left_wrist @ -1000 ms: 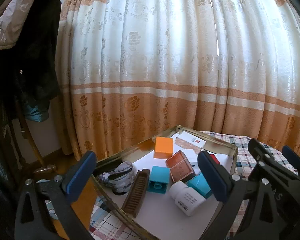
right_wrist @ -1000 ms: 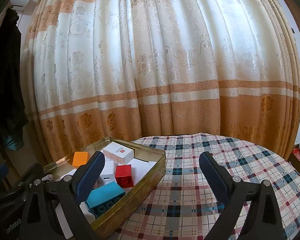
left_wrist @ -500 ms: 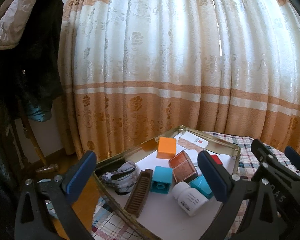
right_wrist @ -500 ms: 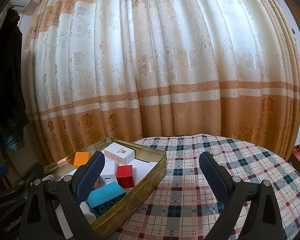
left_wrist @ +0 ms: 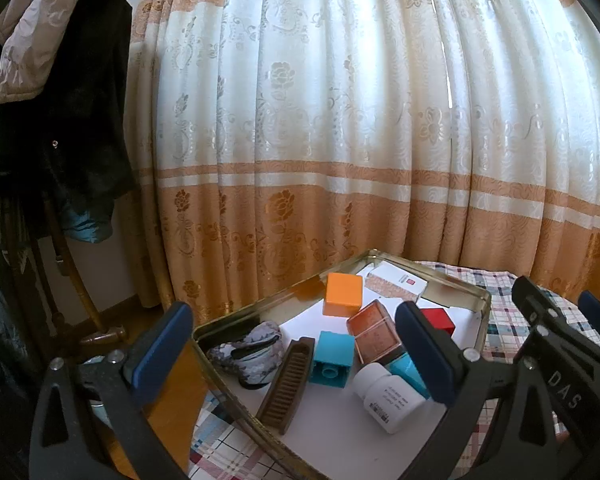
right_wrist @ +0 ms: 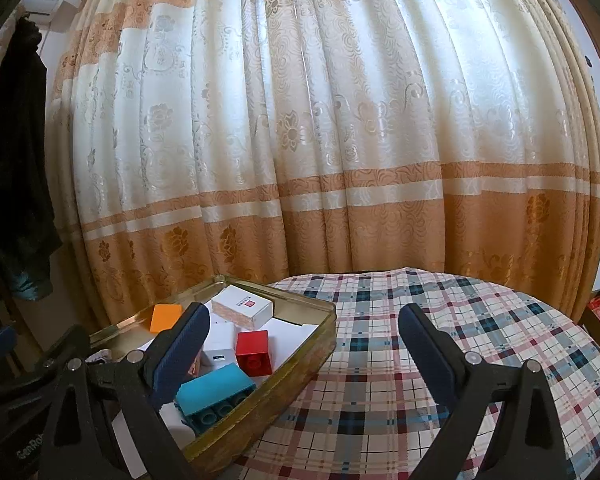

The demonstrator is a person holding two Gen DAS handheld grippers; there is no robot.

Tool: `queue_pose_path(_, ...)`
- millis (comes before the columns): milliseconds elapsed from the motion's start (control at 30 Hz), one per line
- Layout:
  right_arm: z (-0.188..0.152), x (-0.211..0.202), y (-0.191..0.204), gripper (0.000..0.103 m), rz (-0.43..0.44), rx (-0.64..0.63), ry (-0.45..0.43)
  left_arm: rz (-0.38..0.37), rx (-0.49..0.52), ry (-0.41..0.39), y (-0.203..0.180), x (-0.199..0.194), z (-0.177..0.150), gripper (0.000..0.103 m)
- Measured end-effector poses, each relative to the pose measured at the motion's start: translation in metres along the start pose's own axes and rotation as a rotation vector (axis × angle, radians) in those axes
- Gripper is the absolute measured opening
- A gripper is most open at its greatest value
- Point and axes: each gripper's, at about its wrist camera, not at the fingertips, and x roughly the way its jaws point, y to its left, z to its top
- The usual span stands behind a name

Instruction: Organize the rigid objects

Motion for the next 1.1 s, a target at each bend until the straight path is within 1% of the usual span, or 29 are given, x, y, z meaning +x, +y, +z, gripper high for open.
queue_pose_path(633,0.0005,0.0001,-0.0007,0.097,-0.001,0.0,0.0,0.023,0.009,0.007,-0.0014,0.0011,-0.0011,0.102)
queue_pose_path(1100,0.0012,0.0013,-0.0034,0.097,-0.008,0.015,0.004,0.018,0.023,0.015,-0.0046,0.0014,-0.0012,0.102)
